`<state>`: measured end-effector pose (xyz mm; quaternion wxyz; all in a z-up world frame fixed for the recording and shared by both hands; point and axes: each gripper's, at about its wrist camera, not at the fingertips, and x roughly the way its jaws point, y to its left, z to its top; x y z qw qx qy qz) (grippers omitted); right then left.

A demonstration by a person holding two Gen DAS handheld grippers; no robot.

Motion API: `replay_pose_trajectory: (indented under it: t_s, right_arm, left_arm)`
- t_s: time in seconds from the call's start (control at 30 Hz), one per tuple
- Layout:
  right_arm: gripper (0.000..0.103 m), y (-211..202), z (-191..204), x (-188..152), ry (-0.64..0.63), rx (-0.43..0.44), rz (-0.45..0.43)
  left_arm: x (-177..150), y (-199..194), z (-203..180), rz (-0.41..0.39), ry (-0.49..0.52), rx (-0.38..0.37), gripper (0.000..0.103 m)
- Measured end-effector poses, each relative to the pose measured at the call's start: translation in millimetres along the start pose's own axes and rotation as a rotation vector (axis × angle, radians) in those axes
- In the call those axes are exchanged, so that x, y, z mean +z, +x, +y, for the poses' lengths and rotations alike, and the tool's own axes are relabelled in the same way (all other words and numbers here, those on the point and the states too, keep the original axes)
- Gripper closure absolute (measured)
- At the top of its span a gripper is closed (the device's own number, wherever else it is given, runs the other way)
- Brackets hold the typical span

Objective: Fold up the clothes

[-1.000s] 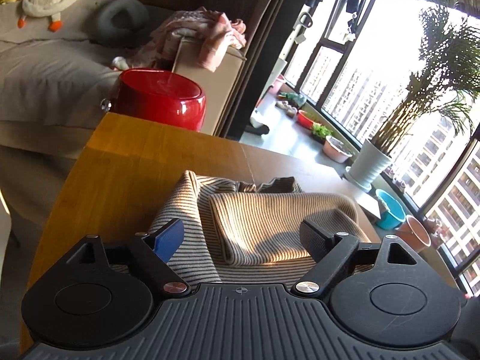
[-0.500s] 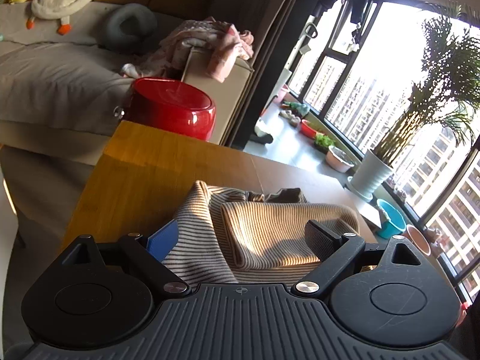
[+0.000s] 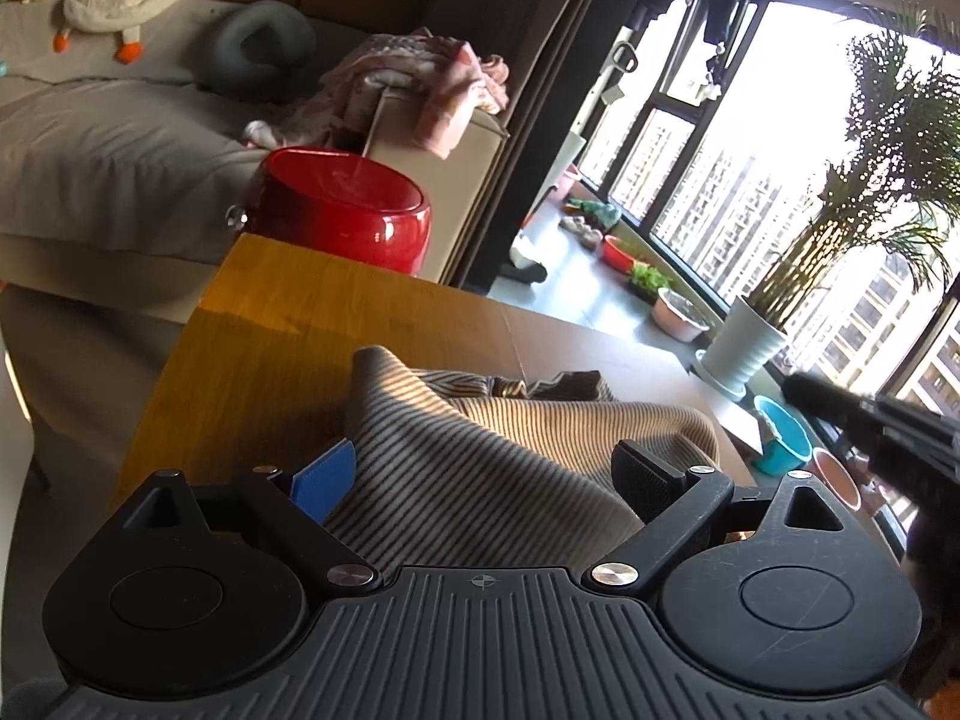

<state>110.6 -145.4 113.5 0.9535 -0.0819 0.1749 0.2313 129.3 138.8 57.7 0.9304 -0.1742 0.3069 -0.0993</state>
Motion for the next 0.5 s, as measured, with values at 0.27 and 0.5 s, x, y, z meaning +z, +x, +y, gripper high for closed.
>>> replay_pose_trajectory:
  t_s: [0.27, 0.5]
  right_arm:
    - [0.071, 8, -34, -44, 0.194, 0.052, 0.233]
    - [0.034, 20, 13, -102, 0.347, 0.256, 0.395]
  left_arm:
    - [-12, 13, -7, 0.042, 0.011, -0.018, 0.006]
    - [-12, 9, -8, 0.04, 0.013, -0.011, 0.006]
